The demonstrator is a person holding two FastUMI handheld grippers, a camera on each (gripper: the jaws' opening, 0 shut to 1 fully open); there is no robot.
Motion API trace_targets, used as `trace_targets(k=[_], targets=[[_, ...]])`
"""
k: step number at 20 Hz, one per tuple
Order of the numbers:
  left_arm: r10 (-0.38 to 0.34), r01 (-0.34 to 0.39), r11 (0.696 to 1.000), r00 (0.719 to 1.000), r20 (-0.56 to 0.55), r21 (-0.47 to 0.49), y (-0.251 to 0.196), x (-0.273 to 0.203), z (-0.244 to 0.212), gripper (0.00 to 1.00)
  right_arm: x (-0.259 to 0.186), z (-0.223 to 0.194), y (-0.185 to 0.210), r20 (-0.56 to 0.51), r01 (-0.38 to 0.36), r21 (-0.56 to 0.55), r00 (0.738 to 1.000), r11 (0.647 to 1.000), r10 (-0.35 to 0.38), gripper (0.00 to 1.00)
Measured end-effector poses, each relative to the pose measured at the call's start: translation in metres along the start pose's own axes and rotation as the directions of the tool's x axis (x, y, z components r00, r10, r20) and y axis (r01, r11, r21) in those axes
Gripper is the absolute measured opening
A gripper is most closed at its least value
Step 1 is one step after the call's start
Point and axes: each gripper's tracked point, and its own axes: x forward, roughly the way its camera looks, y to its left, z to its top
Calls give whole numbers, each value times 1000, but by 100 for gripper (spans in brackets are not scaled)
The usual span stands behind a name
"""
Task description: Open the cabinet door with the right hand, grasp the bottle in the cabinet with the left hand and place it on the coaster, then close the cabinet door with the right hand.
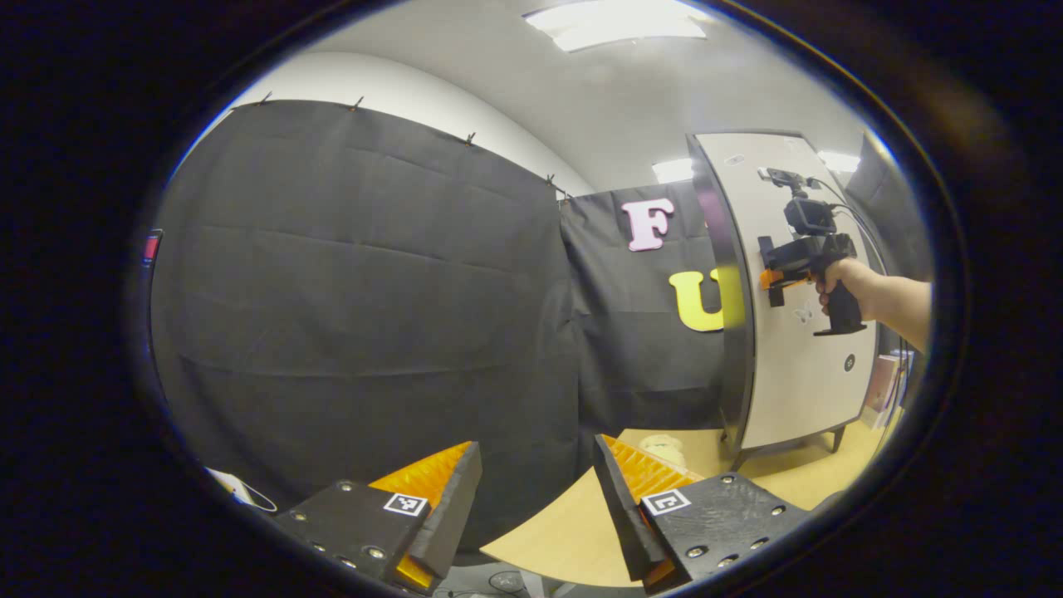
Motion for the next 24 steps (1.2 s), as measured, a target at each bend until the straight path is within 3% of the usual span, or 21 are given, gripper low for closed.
trace_targets(k=[18, 24], targets=[[-213, 215, 975, 976, 39, -52, -36, 1, 43, 81, -63, 6, 4, 25, -166, -35, 986, 985, 167, 22], [-249, 252, 967, 966, 63, -29, -81, -7, 58, 80, -85, 4, -3, 22, -223, -39, 974, 974, 224, 22]])
